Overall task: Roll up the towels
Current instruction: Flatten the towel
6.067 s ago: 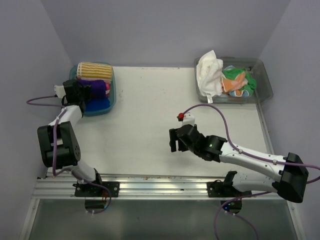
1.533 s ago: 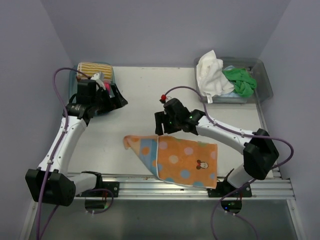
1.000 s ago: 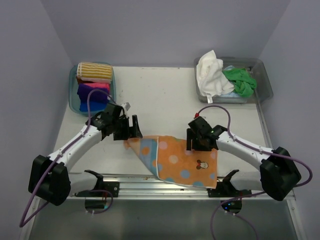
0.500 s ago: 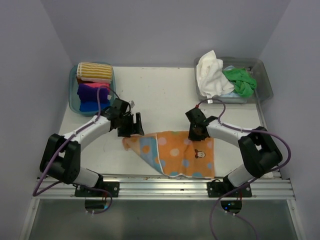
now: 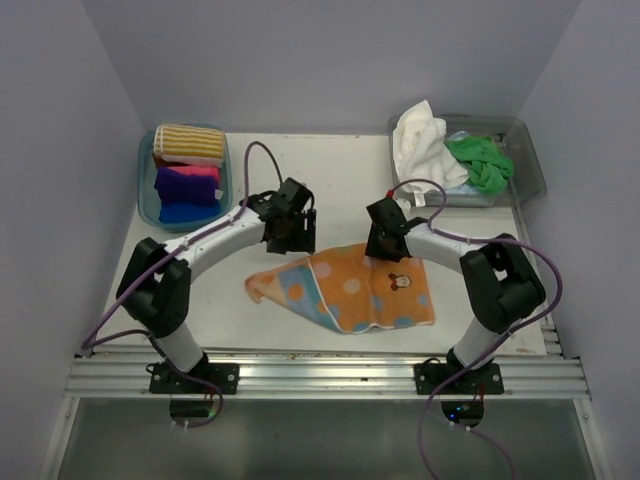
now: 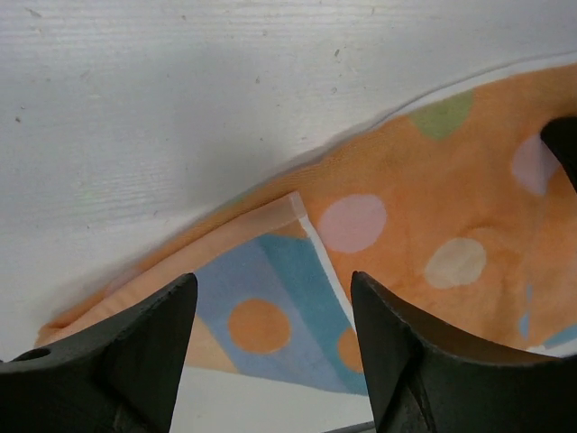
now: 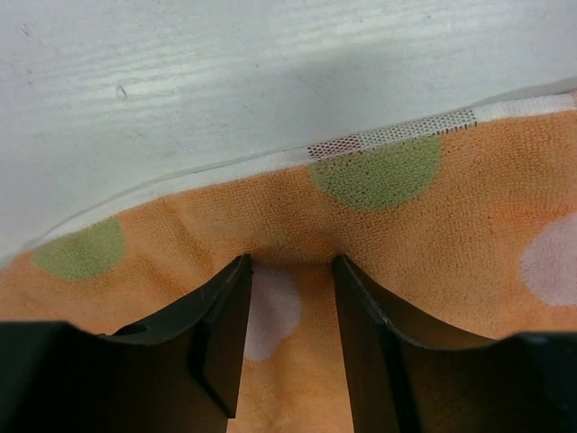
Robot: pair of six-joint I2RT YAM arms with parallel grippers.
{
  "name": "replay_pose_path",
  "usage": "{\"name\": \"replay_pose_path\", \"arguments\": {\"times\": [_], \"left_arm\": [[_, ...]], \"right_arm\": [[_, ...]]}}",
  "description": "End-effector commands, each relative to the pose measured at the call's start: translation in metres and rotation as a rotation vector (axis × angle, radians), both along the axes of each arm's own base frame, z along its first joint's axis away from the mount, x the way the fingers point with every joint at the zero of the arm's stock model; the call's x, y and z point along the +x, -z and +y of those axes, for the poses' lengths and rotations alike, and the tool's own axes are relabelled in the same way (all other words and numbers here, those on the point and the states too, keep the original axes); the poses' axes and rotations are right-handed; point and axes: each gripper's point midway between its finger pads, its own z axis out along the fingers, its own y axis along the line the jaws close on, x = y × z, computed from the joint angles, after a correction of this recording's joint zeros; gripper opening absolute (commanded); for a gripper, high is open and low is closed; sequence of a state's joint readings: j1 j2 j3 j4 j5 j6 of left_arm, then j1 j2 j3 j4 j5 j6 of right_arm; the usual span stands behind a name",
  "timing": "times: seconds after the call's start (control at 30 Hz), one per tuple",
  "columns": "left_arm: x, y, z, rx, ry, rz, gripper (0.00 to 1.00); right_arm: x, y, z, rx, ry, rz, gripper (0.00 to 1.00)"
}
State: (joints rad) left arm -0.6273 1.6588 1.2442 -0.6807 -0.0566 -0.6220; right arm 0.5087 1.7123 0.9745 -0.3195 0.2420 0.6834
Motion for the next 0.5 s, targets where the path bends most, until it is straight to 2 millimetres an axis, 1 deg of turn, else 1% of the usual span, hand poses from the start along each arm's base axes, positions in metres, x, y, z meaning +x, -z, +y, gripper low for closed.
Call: {"name": "replay_pose_path", "arguments": {"times": [0.0,0.03,0.07,0.1,0.17,0.27,0.33,0.37,0.47], "left_arm": [[0.002,0.006,0.001,0.112,-0.117,0.021,0.73],[0.001,0.009,0.001,0.123,-0.125,0.028,0.73],[0.002,0.015,0.0,0.133,-0.148,0.031,0.73],[0.004,0.015,-0.002,0.137,-0.158,0.025,0.73],[0.006,0.021,0.0,0.163,-0.188,0.018,0.73],[0.008,0.029,-0.002,0.18,-0.193,0.027,0.71],[0.01,0.031,-0.007,0.176,-0.192,0.021,0.7],[0.009,0.032,-0.009,0.176,-0.197,0.022,0.63],[0.009,0.028,-0.02,0.162,-0.182,-0.005,0.62]], "right_arm": [[-0.018,0.0,-0.023,-0.069,0.018,0.018,0.47],[-0.019,-0.003,-0.025,-0.07,0.02,0.01,0.47],[-0.022,-0.002,-0.028,-0.071,0.021,0.014,0.48],[-0.024,-0.006,-0.027,-0.064,0.017,0.004,0.49],[-0.026,-0.005,-0.028,-0.064,0.012,0.002,0.49],[-0.029,-0.004,-0.03,-0.075,0.001,0.011,0.5],[-0.03,-0.002,-0.03,-0.073,-0.001,0.013,0.5],[-0.031,-0.002,-0.03,-0.072,-0.001,0.014,0.5],[-0.031,-0.003,-0.029,-0.064,-0.005,0.013,0.5]]}}
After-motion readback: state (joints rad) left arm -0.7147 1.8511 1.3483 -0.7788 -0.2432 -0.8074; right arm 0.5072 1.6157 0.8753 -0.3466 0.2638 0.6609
